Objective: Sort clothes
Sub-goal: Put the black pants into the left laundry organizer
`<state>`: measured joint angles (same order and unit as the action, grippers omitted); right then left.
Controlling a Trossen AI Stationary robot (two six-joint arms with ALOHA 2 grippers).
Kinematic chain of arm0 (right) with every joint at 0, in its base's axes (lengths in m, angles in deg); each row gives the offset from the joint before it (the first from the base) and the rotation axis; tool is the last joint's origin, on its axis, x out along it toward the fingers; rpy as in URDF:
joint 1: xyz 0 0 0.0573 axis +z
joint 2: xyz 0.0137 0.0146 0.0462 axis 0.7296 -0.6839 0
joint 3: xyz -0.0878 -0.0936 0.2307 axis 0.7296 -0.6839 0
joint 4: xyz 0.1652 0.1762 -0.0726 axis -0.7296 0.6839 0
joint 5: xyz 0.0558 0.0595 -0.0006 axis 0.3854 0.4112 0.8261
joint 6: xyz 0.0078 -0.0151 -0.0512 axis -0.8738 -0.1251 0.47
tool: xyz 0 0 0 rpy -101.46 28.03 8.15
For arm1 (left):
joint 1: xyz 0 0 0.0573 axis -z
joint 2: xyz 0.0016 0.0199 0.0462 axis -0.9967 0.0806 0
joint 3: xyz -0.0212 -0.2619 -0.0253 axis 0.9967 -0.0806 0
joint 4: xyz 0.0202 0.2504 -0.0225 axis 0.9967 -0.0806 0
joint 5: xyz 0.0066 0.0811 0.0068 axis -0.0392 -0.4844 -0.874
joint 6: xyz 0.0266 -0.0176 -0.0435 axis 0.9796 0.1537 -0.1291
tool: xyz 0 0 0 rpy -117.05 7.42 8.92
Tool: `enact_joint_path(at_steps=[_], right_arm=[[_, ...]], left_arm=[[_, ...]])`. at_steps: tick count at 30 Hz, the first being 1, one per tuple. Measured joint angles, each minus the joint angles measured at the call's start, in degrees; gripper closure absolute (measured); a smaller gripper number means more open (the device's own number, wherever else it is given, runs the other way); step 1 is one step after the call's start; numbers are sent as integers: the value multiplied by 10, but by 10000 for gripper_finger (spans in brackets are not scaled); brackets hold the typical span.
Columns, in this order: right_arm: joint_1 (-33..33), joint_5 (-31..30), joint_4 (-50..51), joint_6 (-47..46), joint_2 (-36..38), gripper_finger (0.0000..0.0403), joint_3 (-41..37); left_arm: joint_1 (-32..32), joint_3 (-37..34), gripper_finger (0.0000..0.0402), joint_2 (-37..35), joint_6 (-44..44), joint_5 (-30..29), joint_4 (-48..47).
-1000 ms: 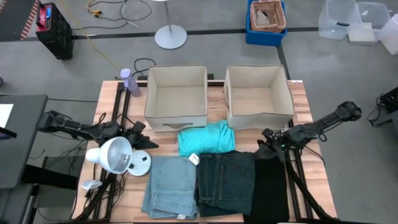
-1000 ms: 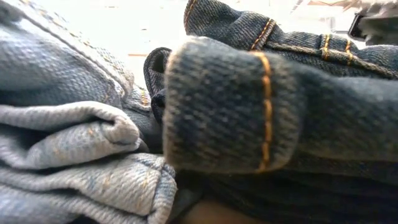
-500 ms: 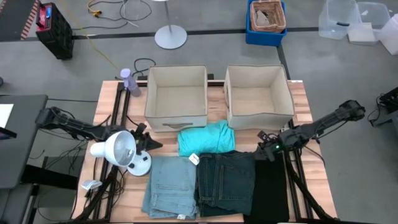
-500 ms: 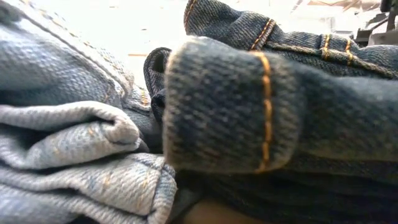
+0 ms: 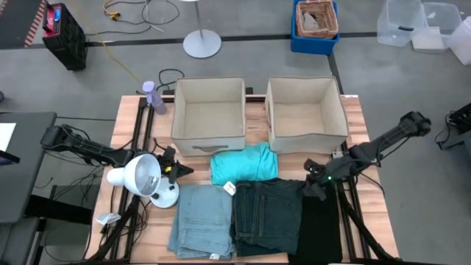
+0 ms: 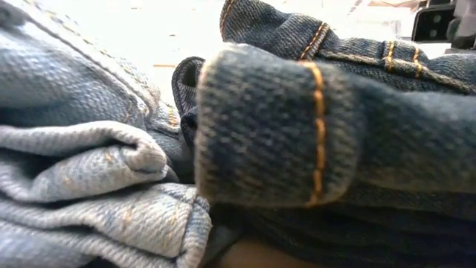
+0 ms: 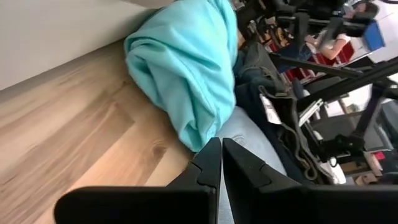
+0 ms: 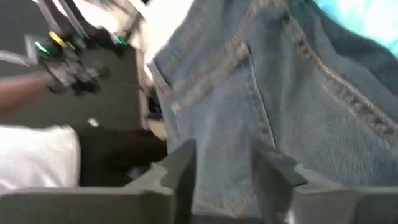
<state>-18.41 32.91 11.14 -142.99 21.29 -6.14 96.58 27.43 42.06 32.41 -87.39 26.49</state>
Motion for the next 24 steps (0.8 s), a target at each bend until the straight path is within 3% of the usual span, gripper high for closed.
enact_joint_path(at_steps=[4,9,15,24], right_arm=[[25,2,133,20,-51,185,62],[65,2,289,23,-121,179,104],[103,1,329,19,-193,185,104],[151,-44,297,-93,-271,188,104]], left_arm=[[0,0,391,4,-2,-8,0],[0,0,391,3,-3,-16,3],[0,0,391,3,-3,-16,3],[0,0,391,3,-4,-16,3]])
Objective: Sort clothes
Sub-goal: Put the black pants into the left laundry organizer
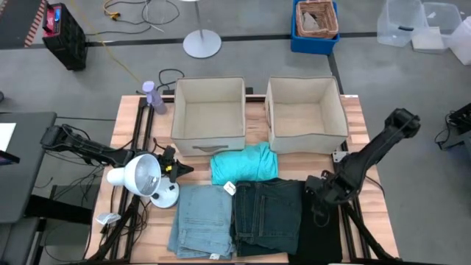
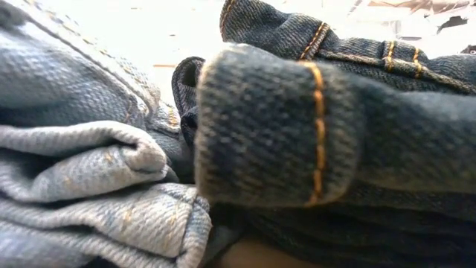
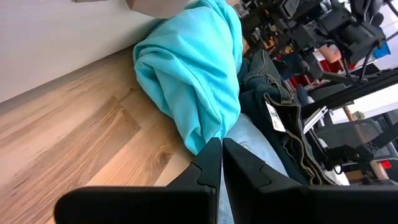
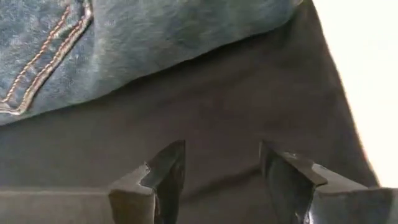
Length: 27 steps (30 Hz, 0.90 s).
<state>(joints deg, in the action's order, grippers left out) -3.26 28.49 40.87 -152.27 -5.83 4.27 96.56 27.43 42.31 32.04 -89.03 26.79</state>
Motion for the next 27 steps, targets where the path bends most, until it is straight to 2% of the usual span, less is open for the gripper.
enact_joint_path(at_steps=[13,21,24,27], right_arm=[[55,-29,-50,-115,-153,188,7],[50,-47,-56,-124,-166,192,7],[48,-47,-58,-123,-161,217,6],[48,-47,-65,-123,-161,270,5]], left_arm=[[0,0,391,0,0,0,0],[0,0,391,0,0,0,-1],[0,0,391,0,0,0,-1],[0,0,391,0,0,0,-1]])
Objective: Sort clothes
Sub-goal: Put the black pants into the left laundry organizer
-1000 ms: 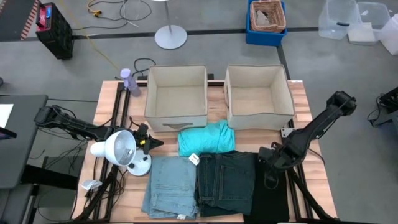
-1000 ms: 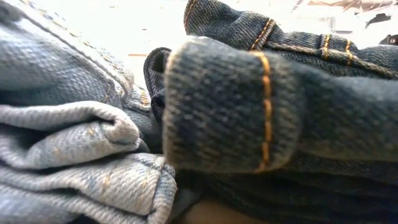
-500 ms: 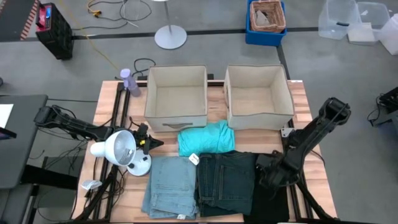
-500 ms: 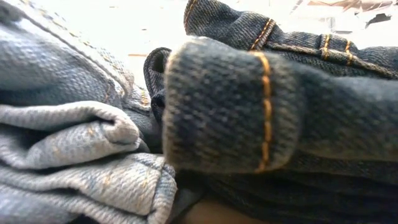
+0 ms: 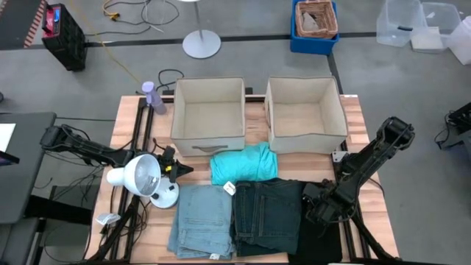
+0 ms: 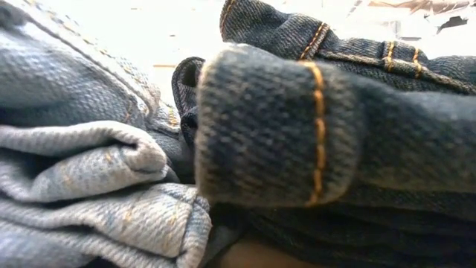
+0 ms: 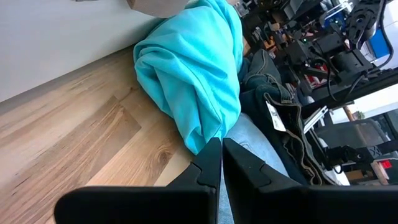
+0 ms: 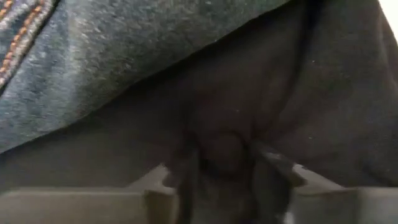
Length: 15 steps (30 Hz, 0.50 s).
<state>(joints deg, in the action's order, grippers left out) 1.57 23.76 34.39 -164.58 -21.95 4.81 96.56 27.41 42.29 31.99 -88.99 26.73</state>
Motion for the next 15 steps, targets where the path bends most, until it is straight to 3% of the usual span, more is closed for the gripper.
enact_joint_path(at_steps=[5,15], right_arm=[[0,-2,0,0,1,381,2],[7,-5,117,-5,22,401,69]], left_arm=[[0,0,391,0,-1,0,1],[0,0,391,0,0,0,1]])
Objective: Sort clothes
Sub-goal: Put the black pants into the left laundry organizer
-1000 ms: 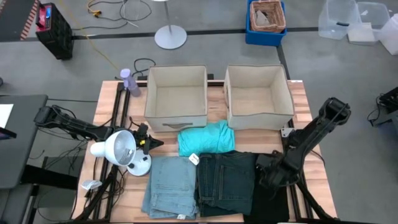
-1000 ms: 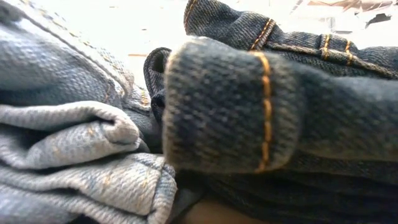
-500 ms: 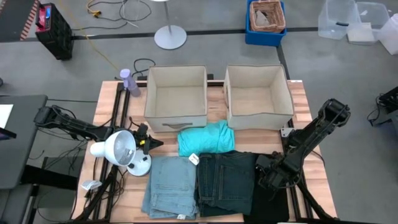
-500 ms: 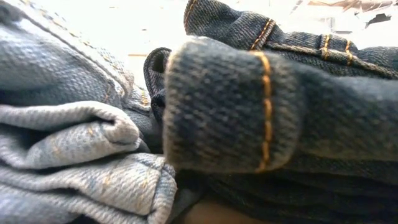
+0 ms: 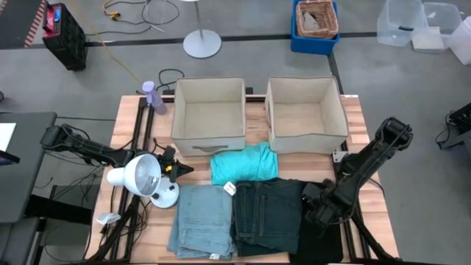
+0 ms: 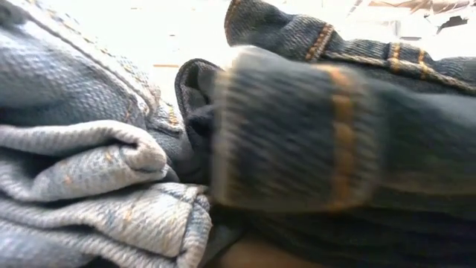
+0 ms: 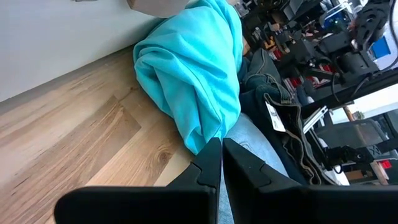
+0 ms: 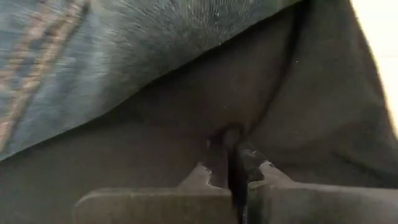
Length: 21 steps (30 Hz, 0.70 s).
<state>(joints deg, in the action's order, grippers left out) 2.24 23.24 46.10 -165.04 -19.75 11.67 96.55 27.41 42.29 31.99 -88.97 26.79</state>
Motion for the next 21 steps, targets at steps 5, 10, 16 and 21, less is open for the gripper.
enact_joint_path(at_steps=[5,10,16,21], right_arm=[[11,-15,101,0,20,402,55],[12,-17,183,-3,33,402,102],[12,-19,257,5,34,403,162],[16,-21,326,4,34,403,215]], left_arm=[[0,0,391,0,-2,0,0],[0,0,391,0,-8,0,0],[0,0,391,0,-8,0,0],[0,0,391,0,-9,0,0]])
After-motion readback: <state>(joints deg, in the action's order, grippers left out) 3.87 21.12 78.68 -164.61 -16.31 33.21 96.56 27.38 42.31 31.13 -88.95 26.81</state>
